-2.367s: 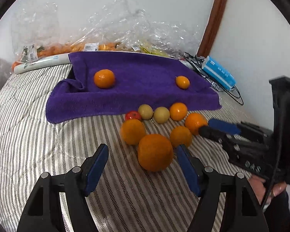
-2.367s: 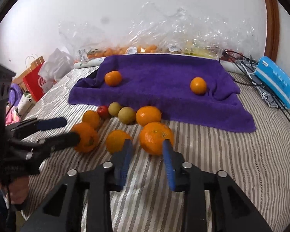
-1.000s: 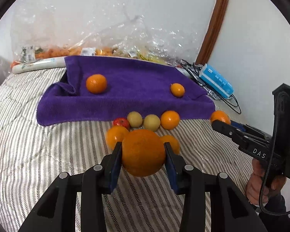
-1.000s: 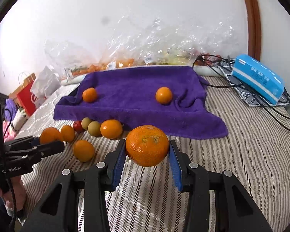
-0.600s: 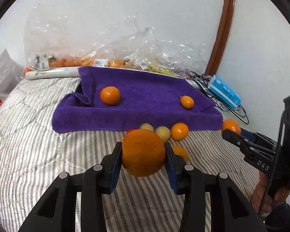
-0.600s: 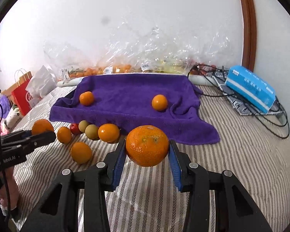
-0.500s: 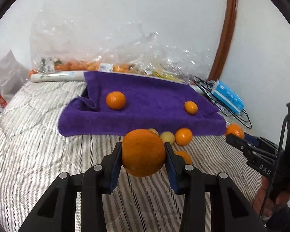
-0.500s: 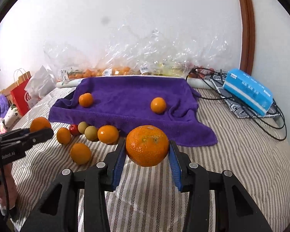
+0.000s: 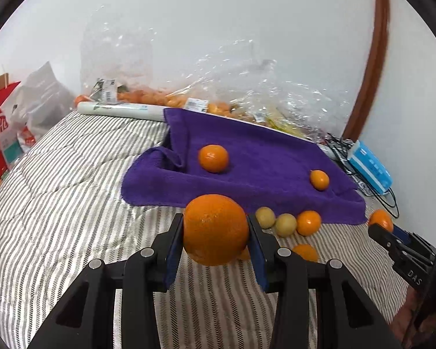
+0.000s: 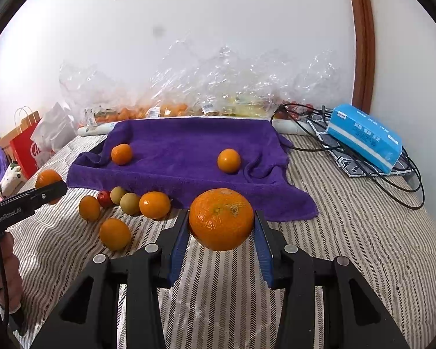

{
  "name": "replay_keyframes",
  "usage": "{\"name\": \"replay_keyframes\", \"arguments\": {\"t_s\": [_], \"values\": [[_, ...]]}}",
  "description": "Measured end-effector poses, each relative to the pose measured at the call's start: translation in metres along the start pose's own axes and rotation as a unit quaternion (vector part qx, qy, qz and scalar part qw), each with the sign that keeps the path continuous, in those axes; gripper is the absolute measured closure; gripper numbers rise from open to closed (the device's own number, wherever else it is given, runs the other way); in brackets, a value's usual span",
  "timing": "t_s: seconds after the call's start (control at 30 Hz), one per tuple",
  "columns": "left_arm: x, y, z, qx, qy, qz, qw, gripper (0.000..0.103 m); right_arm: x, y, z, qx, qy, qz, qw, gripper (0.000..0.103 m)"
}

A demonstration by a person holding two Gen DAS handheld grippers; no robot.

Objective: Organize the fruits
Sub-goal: 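Lift both held oranges and carry them over the purple towel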

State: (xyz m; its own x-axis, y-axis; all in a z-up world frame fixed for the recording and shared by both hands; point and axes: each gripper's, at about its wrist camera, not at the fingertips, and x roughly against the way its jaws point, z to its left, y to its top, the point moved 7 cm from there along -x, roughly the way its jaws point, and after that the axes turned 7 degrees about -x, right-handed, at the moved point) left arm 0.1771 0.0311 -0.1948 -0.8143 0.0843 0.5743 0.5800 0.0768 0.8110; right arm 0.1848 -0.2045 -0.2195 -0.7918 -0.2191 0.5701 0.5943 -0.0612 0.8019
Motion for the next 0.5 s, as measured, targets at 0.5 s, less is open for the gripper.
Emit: {"name": "replay_keyframes", "arguments": {"t_s": [0.5], "values": [[-0.014,0.008,0.012,0.000,0.030,0.017,0.9994,0.064,-0.005,0.012,0.010,0.007,0.010,-0.019,1.000,0.060]]}}
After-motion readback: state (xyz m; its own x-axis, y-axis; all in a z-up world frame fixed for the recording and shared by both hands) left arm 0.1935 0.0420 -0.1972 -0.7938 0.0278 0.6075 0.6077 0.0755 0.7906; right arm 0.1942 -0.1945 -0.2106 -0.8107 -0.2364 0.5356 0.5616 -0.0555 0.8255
